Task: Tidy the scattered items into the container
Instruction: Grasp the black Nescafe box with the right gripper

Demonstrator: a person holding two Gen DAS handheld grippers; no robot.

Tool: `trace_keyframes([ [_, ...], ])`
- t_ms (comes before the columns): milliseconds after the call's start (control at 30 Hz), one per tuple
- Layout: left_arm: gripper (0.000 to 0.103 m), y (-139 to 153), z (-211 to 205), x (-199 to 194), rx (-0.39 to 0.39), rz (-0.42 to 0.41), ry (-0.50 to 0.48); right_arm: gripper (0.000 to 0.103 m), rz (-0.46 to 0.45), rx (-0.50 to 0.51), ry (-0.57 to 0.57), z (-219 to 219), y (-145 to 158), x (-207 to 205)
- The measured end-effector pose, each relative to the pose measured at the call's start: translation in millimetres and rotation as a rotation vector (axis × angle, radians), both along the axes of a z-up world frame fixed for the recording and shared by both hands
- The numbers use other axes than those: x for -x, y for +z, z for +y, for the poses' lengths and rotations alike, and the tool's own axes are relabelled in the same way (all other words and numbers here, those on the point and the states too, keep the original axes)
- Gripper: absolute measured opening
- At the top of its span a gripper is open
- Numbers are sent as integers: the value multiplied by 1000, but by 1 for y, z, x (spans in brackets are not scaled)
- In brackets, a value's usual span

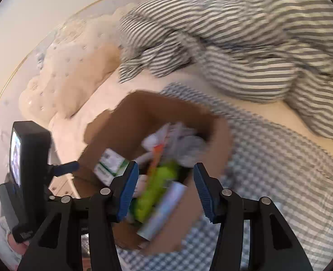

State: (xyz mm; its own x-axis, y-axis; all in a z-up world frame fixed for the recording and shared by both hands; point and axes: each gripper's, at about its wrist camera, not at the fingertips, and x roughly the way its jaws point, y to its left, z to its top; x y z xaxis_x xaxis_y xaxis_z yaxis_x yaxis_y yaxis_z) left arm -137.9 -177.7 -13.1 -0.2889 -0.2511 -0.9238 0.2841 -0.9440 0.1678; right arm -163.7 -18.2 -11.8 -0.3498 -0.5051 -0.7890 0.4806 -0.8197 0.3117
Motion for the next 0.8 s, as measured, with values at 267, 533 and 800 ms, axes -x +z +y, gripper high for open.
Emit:
trace_keyframes([
  [267, 101, -14, 111, 16, -59, 41, -276, 51, -61, -159, -203, 133, -38, -28],
  [533, 101, -83, 199, 18, -72, -35, -447, 51, -271, -296, -237, 194, -137, -106],
  [800, 101, -145, 246, -11, -61, -170, -504, 53, -287, -357, -220, 215, -163, -140],
])
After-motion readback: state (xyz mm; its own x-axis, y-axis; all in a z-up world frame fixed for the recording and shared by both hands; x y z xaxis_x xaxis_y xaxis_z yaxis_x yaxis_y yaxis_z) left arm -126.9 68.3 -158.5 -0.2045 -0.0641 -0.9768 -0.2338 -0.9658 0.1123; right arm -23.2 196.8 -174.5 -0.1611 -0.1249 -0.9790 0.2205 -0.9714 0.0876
